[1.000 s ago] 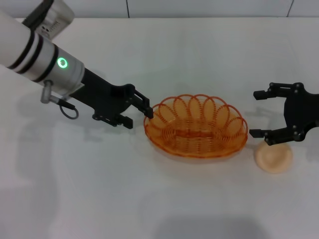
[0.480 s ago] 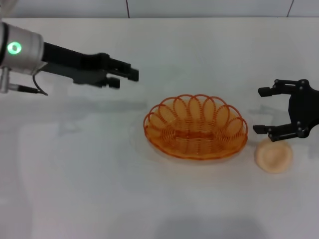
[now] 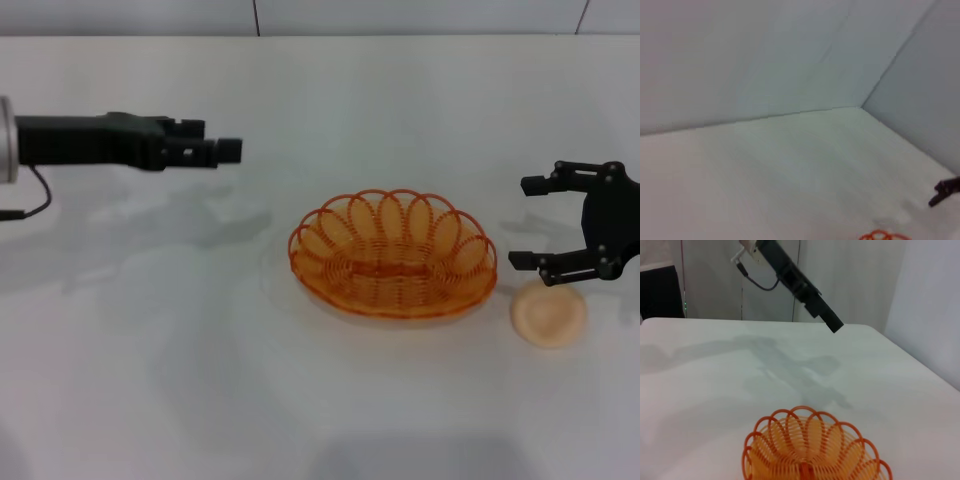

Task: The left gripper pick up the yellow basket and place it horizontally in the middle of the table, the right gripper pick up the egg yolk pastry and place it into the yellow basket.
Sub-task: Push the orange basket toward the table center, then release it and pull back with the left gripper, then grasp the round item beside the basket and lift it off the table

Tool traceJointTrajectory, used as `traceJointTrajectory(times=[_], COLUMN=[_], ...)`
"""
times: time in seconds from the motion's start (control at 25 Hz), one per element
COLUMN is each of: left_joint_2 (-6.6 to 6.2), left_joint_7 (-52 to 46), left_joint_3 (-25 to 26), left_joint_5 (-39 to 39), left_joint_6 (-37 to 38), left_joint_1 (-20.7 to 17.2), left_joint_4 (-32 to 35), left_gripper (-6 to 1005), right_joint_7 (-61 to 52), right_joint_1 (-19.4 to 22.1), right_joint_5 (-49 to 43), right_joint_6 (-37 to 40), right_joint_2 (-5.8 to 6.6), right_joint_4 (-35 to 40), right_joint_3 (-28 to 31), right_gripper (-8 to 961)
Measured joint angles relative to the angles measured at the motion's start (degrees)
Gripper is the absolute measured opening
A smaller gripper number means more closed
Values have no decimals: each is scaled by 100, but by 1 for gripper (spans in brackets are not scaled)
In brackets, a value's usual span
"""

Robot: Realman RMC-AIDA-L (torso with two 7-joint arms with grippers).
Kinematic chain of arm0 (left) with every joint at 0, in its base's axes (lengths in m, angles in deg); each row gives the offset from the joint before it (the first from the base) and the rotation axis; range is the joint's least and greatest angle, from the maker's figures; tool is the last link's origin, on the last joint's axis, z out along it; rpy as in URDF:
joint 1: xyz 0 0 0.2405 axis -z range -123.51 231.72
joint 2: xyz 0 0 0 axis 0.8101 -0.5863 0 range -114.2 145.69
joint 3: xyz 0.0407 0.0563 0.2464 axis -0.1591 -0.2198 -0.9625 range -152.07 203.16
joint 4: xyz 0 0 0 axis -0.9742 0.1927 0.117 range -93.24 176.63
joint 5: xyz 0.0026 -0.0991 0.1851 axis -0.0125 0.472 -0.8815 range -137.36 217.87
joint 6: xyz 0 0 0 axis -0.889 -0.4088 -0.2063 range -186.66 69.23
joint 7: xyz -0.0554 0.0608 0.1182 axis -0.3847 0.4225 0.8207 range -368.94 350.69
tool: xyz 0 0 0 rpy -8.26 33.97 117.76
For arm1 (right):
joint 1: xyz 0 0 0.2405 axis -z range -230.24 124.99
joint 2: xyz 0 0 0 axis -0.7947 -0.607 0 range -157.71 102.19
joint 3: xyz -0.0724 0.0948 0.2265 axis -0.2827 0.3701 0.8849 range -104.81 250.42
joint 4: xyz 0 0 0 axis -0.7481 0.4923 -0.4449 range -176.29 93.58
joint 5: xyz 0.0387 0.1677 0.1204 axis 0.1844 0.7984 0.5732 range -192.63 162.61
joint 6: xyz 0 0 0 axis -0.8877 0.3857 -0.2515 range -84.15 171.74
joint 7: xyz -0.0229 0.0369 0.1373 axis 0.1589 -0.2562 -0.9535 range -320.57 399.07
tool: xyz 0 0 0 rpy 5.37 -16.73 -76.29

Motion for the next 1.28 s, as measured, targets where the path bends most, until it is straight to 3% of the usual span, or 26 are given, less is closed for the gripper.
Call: traceJointTrajectory(times=[0.24, 0.6, 0.8, 0.96, 1.04, 1.28], left_joint_2=[-14, -395, -511, -519, -465, -408], left_joint_7=[1210, 3019, 3615, 3749, 4001, 4415], left_joint_3=[-2, 41, 152, 151, 150, 144], left_joint_5=[23, -17, -93, -249, -574, -610], left_joint_6=[110, 1063, 1616, 1787, 2018, 2125], left_joint_1=[-258, -554, -709, -765, -884, -1093], left_joint_4=[0, -49, -35, -13, -8, -10], left_gripper=[882, 887, 886, 886, 886, 886], right_joint_7=[-51, -188, -328, -387, -425, -858], right_joint_1=[24, 104, 135, 143, 140, 114], right_joint_5=[0, 0, 0, 0, -13, -256], right_joint_6=[5, 151, 260, 294, 304, 442], right_joint_2=[-96, -147, -124, -102, -72, 21], right_joint_4=[3, 7, 70, 83, 83, 248], right_joint_3=[123, 143, 149, 149, 149, 95], right_gripper=[868, 868, 868, 869, 869, 869])
